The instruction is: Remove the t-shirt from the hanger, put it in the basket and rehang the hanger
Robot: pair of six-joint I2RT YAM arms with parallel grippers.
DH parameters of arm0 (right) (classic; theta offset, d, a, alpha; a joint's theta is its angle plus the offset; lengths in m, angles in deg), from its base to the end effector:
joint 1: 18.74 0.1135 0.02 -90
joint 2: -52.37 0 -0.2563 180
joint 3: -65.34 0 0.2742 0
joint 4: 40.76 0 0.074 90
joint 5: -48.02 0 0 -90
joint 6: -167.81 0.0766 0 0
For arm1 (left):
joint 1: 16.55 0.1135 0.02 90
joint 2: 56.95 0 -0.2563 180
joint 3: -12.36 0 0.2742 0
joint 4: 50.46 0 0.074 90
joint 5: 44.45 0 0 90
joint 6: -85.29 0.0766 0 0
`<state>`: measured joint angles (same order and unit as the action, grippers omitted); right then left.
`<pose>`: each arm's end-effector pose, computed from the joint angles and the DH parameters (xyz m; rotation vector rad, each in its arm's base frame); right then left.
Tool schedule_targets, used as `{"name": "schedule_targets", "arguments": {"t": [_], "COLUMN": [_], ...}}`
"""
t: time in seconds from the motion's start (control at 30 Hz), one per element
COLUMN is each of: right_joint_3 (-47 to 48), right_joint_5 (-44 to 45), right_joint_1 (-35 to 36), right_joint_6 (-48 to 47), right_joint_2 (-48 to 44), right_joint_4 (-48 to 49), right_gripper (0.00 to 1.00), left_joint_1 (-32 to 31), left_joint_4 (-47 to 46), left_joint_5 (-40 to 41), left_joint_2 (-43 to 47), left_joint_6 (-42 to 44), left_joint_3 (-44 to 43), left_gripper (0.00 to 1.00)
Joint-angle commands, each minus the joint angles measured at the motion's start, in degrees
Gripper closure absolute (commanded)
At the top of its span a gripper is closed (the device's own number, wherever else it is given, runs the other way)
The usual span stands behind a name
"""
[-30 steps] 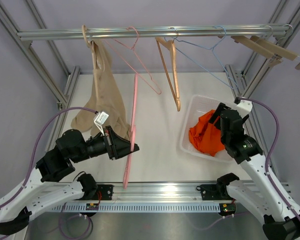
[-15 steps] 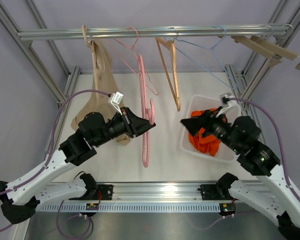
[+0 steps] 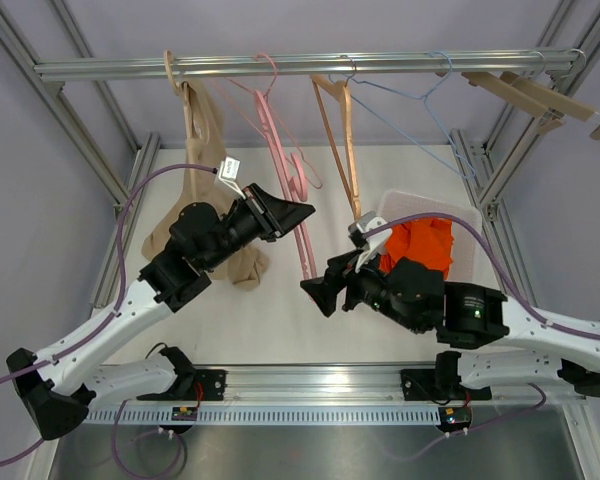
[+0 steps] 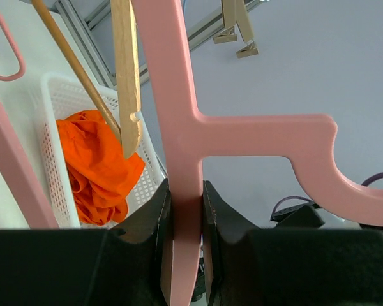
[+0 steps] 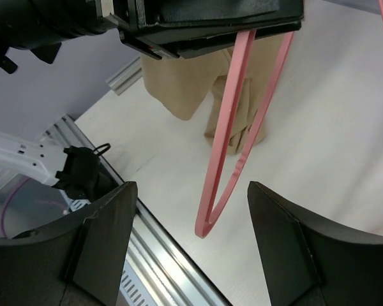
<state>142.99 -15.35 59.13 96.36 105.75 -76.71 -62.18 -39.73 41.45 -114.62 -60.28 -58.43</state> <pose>0.0875 0.2437 0.4031 -0.5865 1.7277 0.8053 0.2060 -0.2185 0.3986 -0.0850 1.7183 -1.4242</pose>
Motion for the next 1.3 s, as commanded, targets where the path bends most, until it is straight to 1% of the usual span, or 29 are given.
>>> {"name": "schedule_targets", "arguments": {"t": [0.0,0.03,0.07,0.17,0.2,0.27,0.3,0.33,0.4,0.43,0.47,0.5,0.53,0.57,0.6,0.63,0.67,0.73,0.77,0.9,0.93,0.97,1.0,1.03,1.1,1.13,1.17,1.23,1.27], "right_joint_3": [2.83,3.19,3.62,4.51,4.6,4.77,4.86,5.03,5.91,6.44,7.14,9.23,10.56,12.23,15.55,17.15,18.9,23.13,25.23,29.02,29.64,29.64,29.82,29.65,27.98,27.28,26.14,25.52,25.69], "right_joint_5": [14.22,17.89,19.32,22.31,22.67,24.59,26.0,27.75,34.17,36.1,38.91,39.89,40.34,41.3,41.92,42.18,42.45,42.1,41.49,42.09,42.71,42.54,41.84,39.92,36.76,32.73,30.78,26.74,26.46], "right_joint_1": [3.77,4.22,4.49,5.63,5.72,6.59,7.12,8.6,10.63,11.86,13.79,14.5,15.03,15.12,15.38,15.39,15.39,15.39,15.39,15.39,15.3,15.21,14.95,13.73,11.36,8.12,6.44,2.58,1.95], "right_joint_6": [-4.39,-4.74,-5.18,-5.8,-5.89,-5.98,-5.98,-5.98,-6.15,-5.8,-4.58,-3.61,-2.3,1.54,3.32,5.34,8.93,11.07,11.51,11.95,12.39,12.13,11.69,9.95,7.57,5.56,4.75,4.48,4.92], "right_joint_2": [3.73,4.61,5.93,7.17,7.69,8.57,8.75,9.1,9.89,10.24,10.94,11.3,11.82,12.44,13.84,14.63,15.34,16.84,17.01,15.88,15.0,14.38,13.94,13.33,11.66,10.96,10.25,9.98,10.16], "right_joint_4": [0.55,0.11,-0.33,-0.51,-0.42,-0.07,-0.07,-0.16,-0.68,-2.34,-3.48,-5.15,-10.21,-13.48,-17.0,-23.9,-26.93,-33.43,-34.42,-39.08,-39.87,-39.88,-39.45,-38.75,-35.34,-34.18,-33.39,-33.29,-33.99], "right_gripper": [0.22,0.23,0.24,0.34,0.45,0.56,0.64,0.79,0.89,0.95,1.0,1.0,1.0,1.0,1.0,1.0,1.0,1.0,1.0,1.0,1.0,1.0,1.0,1.0,1.0,1.0,1.0,1.0,1.0], "left_joint_1": [0.27,0.27,0.19,0.19,0.27,0.27,0.27,0.27,0.27,0.27,0.27,0.27,0.27,0.19,0.27,0.27,0.27,0.27,0.19,0.19,0.19,0.19,0.27,0.27,0.19,0.19,0.27,0.27,0.19], "left_joint_4": [-7.84,-8.71,-8.81,-8.55,-8.37,-8.37,-8.46,-8.55,-9.16,-8.81,-8.64,-8.29,-7.67,-6.97,-6.09,-4.43,-3.28,0.83,2.25,12.79,17.34,19.38,21.66,26.21,30.19,33.52,34.94,38.55,39.52], "left_joint_5": [-0.81,-1.43,-2.05,-2.32,-2.06,-2.05,-2.66,-2.84,-3.72,-3.9,-4.07,-4.25,-4.51,-4.69,-5.13,-5.65,-6.09,-6.71,-6.28,-3.3,-2.15,-2.14,-0.75,0.22,3.38,3.83,6.36,7.78,8.05], "left_joint_2": [0.01,-0.16,-0.16,0.19,0.36,0.54,0.54,0.63,1.15,1.42,1.68,2.55,3.0,3.44,4.05,5.71,6.68,10.18,11.43,18.72,21.52,22.76,24.17,26.79,29.53,30.94,33.74,36.47,38.75], "left_joint_6": [-2.69,-3.92,-4.37,-4.9,-4.9,-5.07,-5.07,-5.16,-5.25,-5.08,-4.73,-3.85,-3.15,-2.27,-0.35,0.89,2.21,6.16,7.66,15.82,18.45,18.48,20.83,21.81,24.19,24.63,25.33,25.51,25.34], "left_joint_3": [-2.67,-2.5,-2.41,-1.88,-1.44,-1.09,-0.91,-0.56,0.23,0.67,0.93,1.11,1.46,1.37,1.29,1.2,0.68,-0.03,-0.82,-3.01,-4.15,-4.16,-5.12,-5.57,-5.66,-5.4,-5.05,-3.65,-3.11], "left_gripper": [1.0,1.0,1.0,1.0,1.0,1.0,1.0,1.0,0.98,0.91,0.88,0.83,0.77,0.64,0.57,0.5,0.34,0.21,0.11,0.01,0.01,0.01,0.01,0.01,0.01,0.01,0.01,0.01,0.01]}}
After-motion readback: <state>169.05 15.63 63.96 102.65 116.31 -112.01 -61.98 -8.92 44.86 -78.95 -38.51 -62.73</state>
